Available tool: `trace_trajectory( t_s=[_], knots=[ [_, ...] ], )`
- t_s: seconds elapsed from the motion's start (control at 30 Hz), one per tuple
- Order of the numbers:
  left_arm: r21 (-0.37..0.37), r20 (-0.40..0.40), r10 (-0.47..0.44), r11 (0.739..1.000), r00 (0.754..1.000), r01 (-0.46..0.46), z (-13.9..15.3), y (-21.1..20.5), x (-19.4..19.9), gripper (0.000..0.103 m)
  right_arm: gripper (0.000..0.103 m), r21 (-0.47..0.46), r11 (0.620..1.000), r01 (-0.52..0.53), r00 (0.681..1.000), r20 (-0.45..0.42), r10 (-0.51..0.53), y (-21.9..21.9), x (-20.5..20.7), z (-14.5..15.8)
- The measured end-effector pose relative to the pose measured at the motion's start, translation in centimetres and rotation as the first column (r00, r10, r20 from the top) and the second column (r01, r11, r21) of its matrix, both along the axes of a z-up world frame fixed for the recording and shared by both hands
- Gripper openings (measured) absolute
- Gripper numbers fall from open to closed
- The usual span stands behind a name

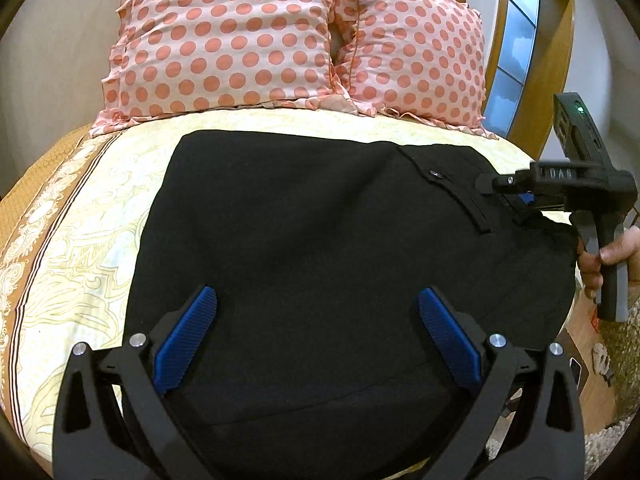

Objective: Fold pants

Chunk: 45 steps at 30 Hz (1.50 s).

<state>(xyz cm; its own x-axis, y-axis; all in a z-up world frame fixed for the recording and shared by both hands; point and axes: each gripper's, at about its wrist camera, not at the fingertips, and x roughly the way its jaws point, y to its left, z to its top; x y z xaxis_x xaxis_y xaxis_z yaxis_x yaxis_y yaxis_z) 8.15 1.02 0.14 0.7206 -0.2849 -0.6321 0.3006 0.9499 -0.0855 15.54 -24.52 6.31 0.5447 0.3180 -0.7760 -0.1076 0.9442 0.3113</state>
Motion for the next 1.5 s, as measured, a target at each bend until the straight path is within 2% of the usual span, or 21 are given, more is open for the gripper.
trace_trajectory(
  t_s=[0.07, 0.23, 0.3, 0.33, 0.37, 0.43, 0.5, 0.57, 0.67, 0.7, 0.77, 0.87, 0.97, 1.0, 1.07, 1.13, 1.2, 1.33, 1.4, 1.43, 1.5],
  knots=[
    [0.001, 0.0, 0.0, 1.0, 1.0, 0.0, 0.0, 0.0, 0.0, 0.101, 0.063, -0.051, 0.998, -0.026, 0.999, 0.029, 0.027, 0.5, -0.4, 0.2],
    [0.001, 0.0, -0.001, 1.0, 1.0, 0.001, 0.0, 0.1, 0.0, 0.101, 0.061, -0.022, 1.0, -0.02, 0.999, 0.027, 0.021, 0.4, -0.4, -0.1],
    [0.001, 0.0, -0.002, 1.0, 1.0, 0.002, 0.0, 0.1, 0.0, 0.101, 0.046, -0.124, 0.99, -0.066, 0.993, 0.093, 0.078, 2.0, -1.2, 0.5],
    [0.002, 0.001, -0.002, 1.0, 1.0, 0.002, 0.0, 0.1, 0.0, 0.101, 0.043, -0.182, 0.979, -0.089, 0.986, 0.126, 0.113, 3.0, -1.6, 0.9],
    [0.002, 0.001, -0.002, 1.0, 1.0, 0.002, 0.0, 0.1, 0.0, 0.101, 0.042, -0.258, 0.96, -0.106, 0.977, 0.153, 0.149, 4.0, -2.2, 1.1],
    [0.005, 0.002, -0.001, 1.0, 1.0, 0.001, 0.0, 0.1, 0.0, 0.101, 0.042, -0.336, 0.934, -0.123, 0.97, 0.157, 0.184, 5.1, -2.6, 1.1],
    [0.005, 0.002, 0.001, 1.0, 1.0, -0.001, 0.0, 0.1, 0.0, 0.101, 0.045, -0.284, 0.953, -0.111, 0.979, 0.134, 0.154, 4.3, -2.1, 0.9],
    [0.004, 0.001, -0.001, 1.0, 1.0, 0.001, 0.0, 0.1, 0.0, 0.101, 0.054, -0.173, 0.982, -0.081, 0.991, 0.088, 0.097, 2.5, -1.2, 0.7],
    [0.004, 0.0, -0.001, 1.0, 1.0, 0.001, 0.1, 0.1, 0.0, 0.101, 0.059, -0.109, 0.992, -0.067, 0.995, 0.059, 0.074, 1.4, -0.4, 0.2],
    [0.005, 0.001, 0.0, 1.0, 1.0, 0.0, 0.1, 0.1, 0.0, 0.101, 0.058, -0.103, 0.992, -0.072, 0.995, 0.06, 0.078, 1.3, -0.2, 0.1],
    [0.004, 0.002, 0.0, 1.0, 1.0, 0.0, 0.0, 0.1, 0.0, 0.101, 0.043, -0.119, 0.988, -0.1, 0.99, 0.089, 0.111, 1.7, -0.6, 0.3],
    [0.001, 0.001, -0.001, 1.0, 1.0, 0.001, 0.1, 0.1, 0.0, 0.101, 0.027, -0.187, 0.974, -0.127, 0.978, 0.141, 0.155, 2.8, -1.4, 1.1],
    [-0.033, -0.018, 0.003, 0.999, 1.0, -0.003, 0.4, 0.4, 0.1, 0.101, 0.021, -0.225, 0.961, -0.16, 0.96, 0.193, 0.205, 3.6, -2.4, 1.9],
    [-0.064, -0.033, 0.0, 0.998, 0.999, -0.003, 0.8, 0.9, 0.2, 0.101, 0.02, -0.221, 0.959, -0.177, 0.951, 0.213, 0.225, 3.9, -2.7, 2.2],
    [-0.175, -0.062, -0.011, 0.984, 0.998, 0.0, 2.0, 2.7, 0.7, 0.101, 0.019, -0.224, 0.953, -0.205, 0.933, 0.249, 0.259, 4.3, -3.3, 2.7],
    [-0.237, -0.064, 0.029, 0.971, 0.998, -0.043, 3.4, 5.0, 1.6, 0.101, 0.018, -0.239, 0.948, -0.209, 0.929, 0.253, 0.269, 4.5, -3.4, 2.9],
    [-0.257, -0.075, 0.067, 0.963, 0.995, -0.085, 4.4, 7.0, 2.7, 0.101, 0.018, -0.239, 0.949, -0.205, 0.933, 0.244, 0.263, 4.4, -3.1, 2.6],
    [-0.264, -0.191, 0.088, 0.955, 0.978, -0.138, 4.3, 10.1, 6.9, 0.098, 0.018, -0.208, 0.959, -0.193, 0.94, 0.24, 0.241, 3.9, -2.9, 2.3],
    [-0.271, -0.251, 0.068, 0.953, 0.966, -0.138, 3.5, 10.5, 8.7, 0.089, 0.018, -0.2, 0.961, -0.191, 0.942, 0.239, 0.237, 3.8, -2.8, 2.2],
    [-0.279, -0.3, 0.043, 0.951, 0.953, -0.131, 2.8, 10.6, 9.9, 0.087, 0.018, -0.199, 0.961, -0.191, 0.942, 0.238, 0.236, 3.7, -2.9, 2.1],
    [-0.293, -0.346, 0.014, 0.948, 0.938, -0.123, 1.9, 10.6, 11.1, 0.08, 0.018, -0.195, 0.962, -0.189, 0.943, 0.236, 0.233, 3.7, -2.8, 2.0]
  ],
)
